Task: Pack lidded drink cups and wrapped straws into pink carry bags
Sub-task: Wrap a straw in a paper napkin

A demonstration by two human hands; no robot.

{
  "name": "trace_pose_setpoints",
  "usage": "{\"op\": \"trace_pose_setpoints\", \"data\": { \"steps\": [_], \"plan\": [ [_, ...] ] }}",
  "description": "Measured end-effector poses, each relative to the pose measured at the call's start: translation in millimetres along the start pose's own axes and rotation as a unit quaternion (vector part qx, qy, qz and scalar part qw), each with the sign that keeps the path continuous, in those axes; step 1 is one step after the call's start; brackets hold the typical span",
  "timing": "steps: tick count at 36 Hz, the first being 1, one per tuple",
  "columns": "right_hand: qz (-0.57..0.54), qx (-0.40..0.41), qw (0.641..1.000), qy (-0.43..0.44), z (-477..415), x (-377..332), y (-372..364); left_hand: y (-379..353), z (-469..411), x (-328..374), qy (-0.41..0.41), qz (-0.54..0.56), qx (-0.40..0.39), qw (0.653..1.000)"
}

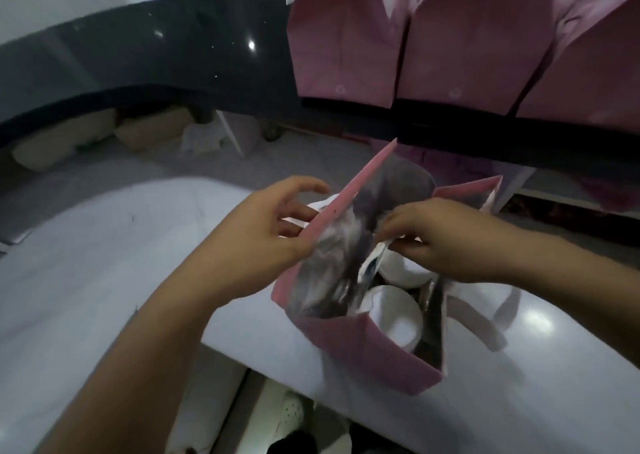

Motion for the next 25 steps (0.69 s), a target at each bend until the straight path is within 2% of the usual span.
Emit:
{"op": "trace_pose_setpoints", "data": {
  "steps": [5, 11, 15, 20, 25],
  "plan": [
    [0.090, -0.037, 0.994, -0.055, -34.4, -0.4, -19.3, 9.7, -17.7, -3.3, -0.025, -0.002, -0.017, 1.000],
    [0.134, -0.047, 0.978, -0.153, -56.2, -6.0, -22.6, 26.2, -36.0, -9.9, -0.070, -0.011, -0.055, 0.996],
    [0.175, -0.069, 0.964, -0.186, -62.9, -16.4, -27.3, 39.0, -45.5, -16.4, -0.092, -0.004, -0.064, 0.994],
    [0.147, -0.123, 0.965, -0.178, -65.8, -35.0, -35.0, 47.0, -62.0, -25.3, -0.119, -0.002, -0.077, 0.990],
    [0.082, -0.070, 0.974, -0.197, -47.1, -58.0, -5.0, 55.1, -80.3, -28.7, -0.154, -0.015, -0.076, 0.985]
  ]
}}
Point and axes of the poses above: each hand's wrist, its own z-axis away from the middle knuckle, its own y-axis out of the back of the hand, x = y × z, the point moved 1 cm from there along -z, towards the middle knuckle
